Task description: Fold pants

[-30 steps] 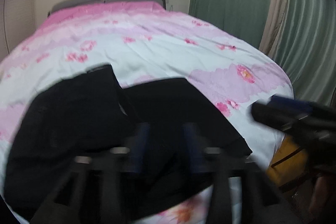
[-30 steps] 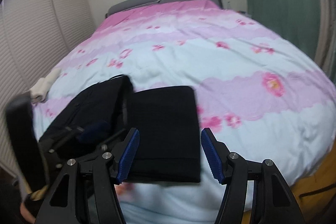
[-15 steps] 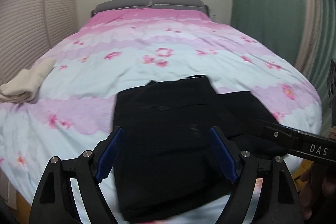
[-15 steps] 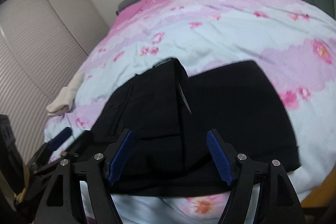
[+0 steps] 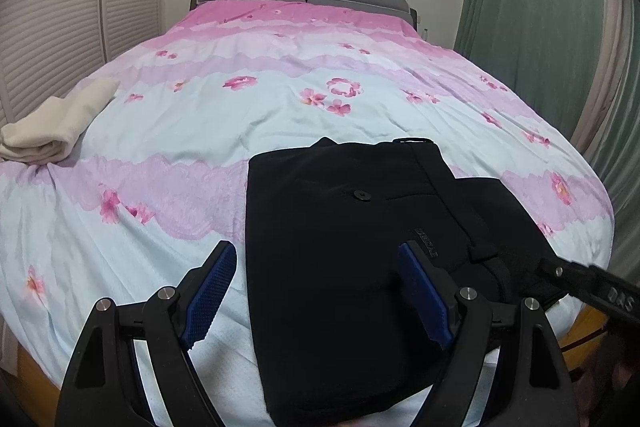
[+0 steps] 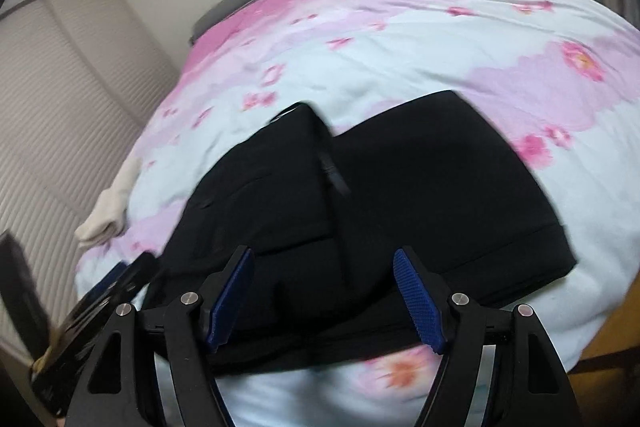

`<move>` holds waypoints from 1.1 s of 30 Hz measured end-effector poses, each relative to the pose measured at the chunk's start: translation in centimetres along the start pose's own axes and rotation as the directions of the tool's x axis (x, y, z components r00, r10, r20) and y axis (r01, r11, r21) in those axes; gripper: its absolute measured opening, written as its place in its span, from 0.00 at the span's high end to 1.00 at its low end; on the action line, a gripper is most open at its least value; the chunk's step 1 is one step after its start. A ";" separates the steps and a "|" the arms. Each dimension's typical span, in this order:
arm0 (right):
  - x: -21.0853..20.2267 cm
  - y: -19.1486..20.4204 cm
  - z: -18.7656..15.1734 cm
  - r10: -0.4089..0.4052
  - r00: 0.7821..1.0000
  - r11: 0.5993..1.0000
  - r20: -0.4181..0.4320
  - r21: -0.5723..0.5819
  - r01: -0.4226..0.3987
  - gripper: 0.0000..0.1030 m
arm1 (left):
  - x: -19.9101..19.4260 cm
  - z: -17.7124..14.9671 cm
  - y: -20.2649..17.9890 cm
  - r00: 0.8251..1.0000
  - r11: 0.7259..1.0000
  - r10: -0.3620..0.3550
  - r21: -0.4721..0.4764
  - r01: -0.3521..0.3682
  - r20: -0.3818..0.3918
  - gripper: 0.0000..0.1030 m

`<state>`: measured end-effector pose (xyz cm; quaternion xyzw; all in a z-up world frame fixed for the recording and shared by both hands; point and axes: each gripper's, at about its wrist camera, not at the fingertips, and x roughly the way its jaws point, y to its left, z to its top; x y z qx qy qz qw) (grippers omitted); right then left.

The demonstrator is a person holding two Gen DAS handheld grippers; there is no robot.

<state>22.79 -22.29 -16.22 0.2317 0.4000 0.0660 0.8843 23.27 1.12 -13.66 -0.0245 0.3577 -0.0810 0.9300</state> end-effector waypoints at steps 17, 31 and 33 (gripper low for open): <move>5.0 -1.4 -1.6 0.112 0.975 0.974 -0.194 0.214 -0.069 0.49 | -0.5 -0.2 1.0 1.000 1.000 -0.006 -0.024 0.006 0.003 0.19; 4.9 -1.3 -1.7 0.069 0.983 0.978 -0.171 0.204 -0.033 0.48 | -0.9 -0.1 0.7 1.000 1.000 -0.005 -0.013 0.005 0.014 0.19; 5.1 -1.0 -1.5 0.045 0.983 0.983 -0.176 0.184 -0.012 0.48 | -0.9 -0.1 0.7 1.000 1.000 -0.005 -0.014 0.006 0.011 0.19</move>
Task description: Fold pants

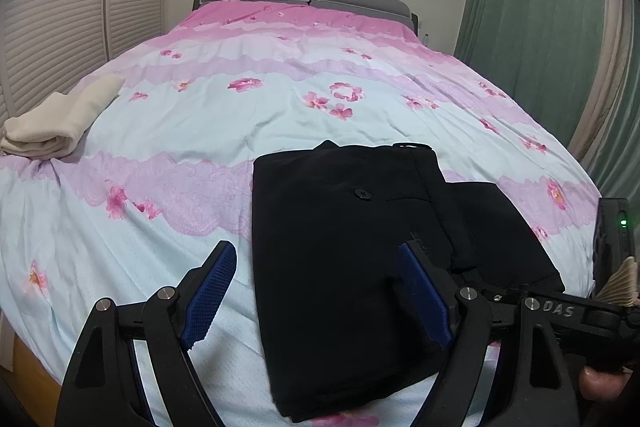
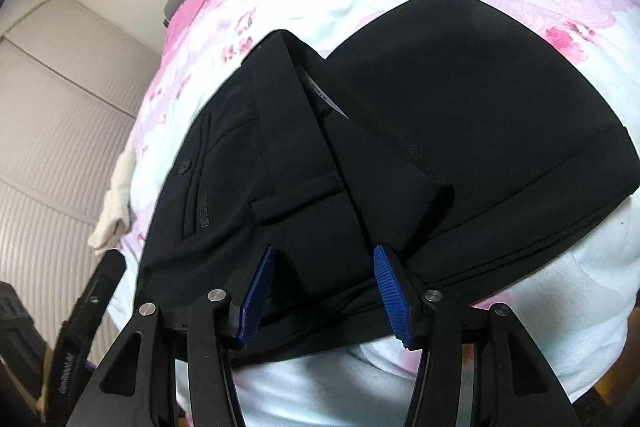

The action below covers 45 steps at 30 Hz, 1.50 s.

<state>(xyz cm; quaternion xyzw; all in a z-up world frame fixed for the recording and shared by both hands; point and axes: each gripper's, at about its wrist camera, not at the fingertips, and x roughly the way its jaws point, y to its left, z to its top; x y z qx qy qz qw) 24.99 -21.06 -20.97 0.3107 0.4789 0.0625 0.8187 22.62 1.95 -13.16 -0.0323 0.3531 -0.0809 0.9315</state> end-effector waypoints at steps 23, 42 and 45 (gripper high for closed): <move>-3.5 1.7 3.3 -0.067 0.990 0.958 0.122 -0.271 0.098 0.57 | -0.6 0.2 -0.4 1.000 1.000 -0.010 0.004 0.010 0.014 0.19; -1.3 -5.8 2.8 0.129 0.991 0.987 0.022 0.095 -0.130 0.37 | -0.6 0.1 -1.5 1.000 1.000 -0.024 0.015 0.024 0.004 0.19; 0.3 -6.1 3.0 0.164 0.986 0.973 0.008 0.163 -0.164 0.35 | -0.8 0.0 -1.5 1.000 1.000 -0.026 0.014 0.025 0.005 0.19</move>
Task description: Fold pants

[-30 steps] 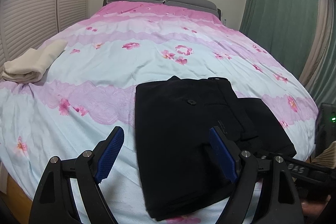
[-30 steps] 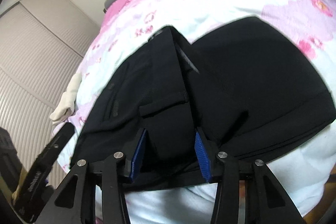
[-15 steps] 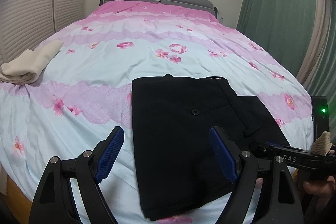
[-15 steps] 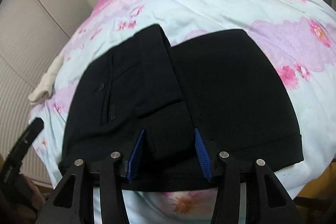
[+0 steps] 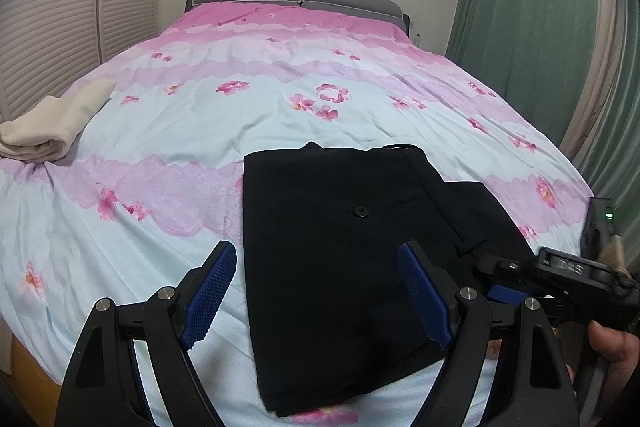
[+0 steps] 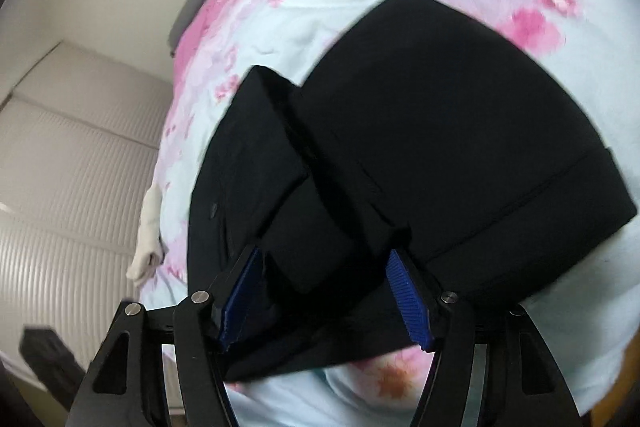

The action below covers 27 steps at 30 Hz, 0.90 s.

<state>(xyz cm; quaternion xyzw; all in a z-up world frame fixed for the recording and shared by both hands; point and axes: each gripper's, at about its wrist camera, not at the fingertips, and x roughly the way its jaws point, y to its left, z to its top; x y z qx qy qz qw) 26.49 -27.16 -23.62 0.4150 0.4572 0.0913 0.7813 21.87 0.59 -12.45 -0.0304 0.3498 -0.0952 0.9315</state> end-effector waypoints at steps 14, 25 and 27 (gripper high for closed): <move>0.8 0.9 -0.6 -0.048 0.997 0.998 0.065 -0.044 0.051 0.50 | 0.2 0.0 0.3 1.000 1.000 0.007 -0.011 -0.007 -0.003 0.19; 3.2 1.3 0.5 -0.060 0.996 0.998 0.073 -0.011 0.061 0.14 | 0.4 -0.1 0.6 1.000 1.000 0.006 -0.026 -0.006 -0.009 0.19; 3.3 1.4 0.7 -0.029 0.998 0.999 0.060 -0.014 0.030 0.19 | 0.4 -0.2 0.5 1.000 1.000 0.002 -0.024 -0.002 -0.013 0.19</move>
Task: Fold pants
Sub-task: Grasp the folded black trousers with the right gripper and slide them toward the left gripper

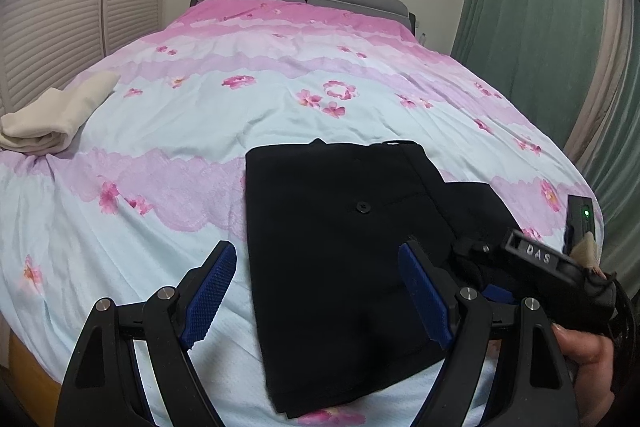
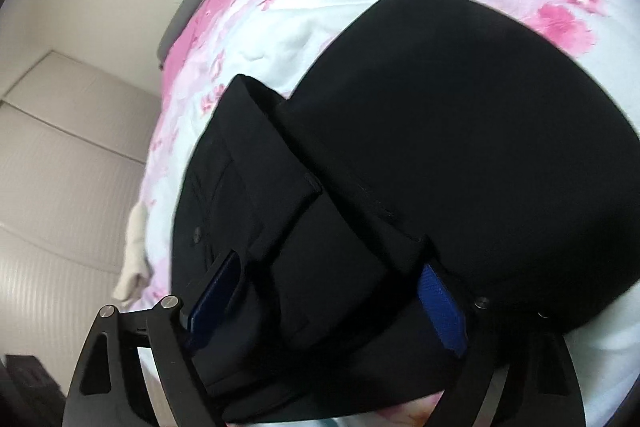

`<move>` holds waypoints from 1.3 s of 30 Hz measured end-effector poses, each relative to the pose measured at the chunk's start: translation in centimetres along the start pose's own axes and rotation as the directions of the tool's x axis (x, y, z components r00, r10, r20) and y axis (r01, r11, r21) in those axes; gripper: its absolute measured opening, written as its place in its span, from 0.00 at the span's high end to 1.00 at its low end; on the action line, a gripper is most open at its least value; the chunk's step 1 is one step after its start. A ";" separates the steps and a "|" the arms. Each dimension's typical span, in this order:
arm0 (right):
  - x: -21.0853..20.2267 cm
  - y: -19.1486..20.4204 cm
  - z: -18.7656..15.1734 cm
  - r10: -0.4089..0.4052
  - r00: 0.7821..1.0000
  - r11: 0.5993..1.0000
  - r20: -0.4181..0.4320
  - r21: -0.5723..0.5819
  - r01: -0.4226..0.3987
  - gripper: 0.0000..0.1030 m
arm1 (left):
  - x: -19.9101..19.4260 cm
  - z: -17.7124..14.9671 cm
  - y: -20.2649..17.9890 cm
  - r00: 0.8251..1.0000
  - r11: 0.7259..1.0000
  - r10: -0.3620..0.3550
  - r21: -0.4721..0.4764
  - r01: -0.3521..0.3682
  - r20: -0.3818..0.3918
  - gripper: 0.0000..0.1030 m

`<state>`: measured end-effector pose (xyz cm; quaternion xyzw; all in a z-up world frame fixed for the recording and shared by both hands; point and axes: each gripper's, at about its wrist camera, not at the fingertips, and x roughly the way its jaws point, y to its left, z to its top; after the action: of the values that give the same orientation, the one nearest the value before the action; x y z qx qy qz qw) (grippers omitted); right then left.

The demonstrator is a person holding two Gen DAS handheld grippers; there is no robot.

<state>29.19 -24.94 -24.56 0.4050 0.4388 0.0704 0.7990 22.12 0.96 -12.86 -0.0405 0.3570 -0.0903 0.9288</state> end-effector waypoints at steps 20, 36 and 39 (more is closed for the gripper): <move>-12.0 6.5 4.4 0.110 0.963 0.955 0.244 -0.294 -0.035 0.84 | -1.1 0.9 -0.9 0.999 1.000 0.008 0.017 -0.009 0.050 0.17; -9.4 -3.5 0.8 -0.150 0.972 0.985 0.179 -0.060 0.163 0.84 | 0.1 -0.3 -4.0 1.000 0.997 -0.016 0.079 0.015 0.012 0.16; -10.9 -3.3 0.7 -0.180 0.954 0.978 0.241 -0.060 0.200 0.84 | 0.6 -0.6 -4.6 1.000 0.995 -0.020 0.094 0.020 0.000 0.16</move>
<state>22.35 -32.66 -19.66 0.3326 0.3751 -0.0367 0.8645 21.53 -3.69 -13.06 -0.0005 0.3514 -0.1164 0.9290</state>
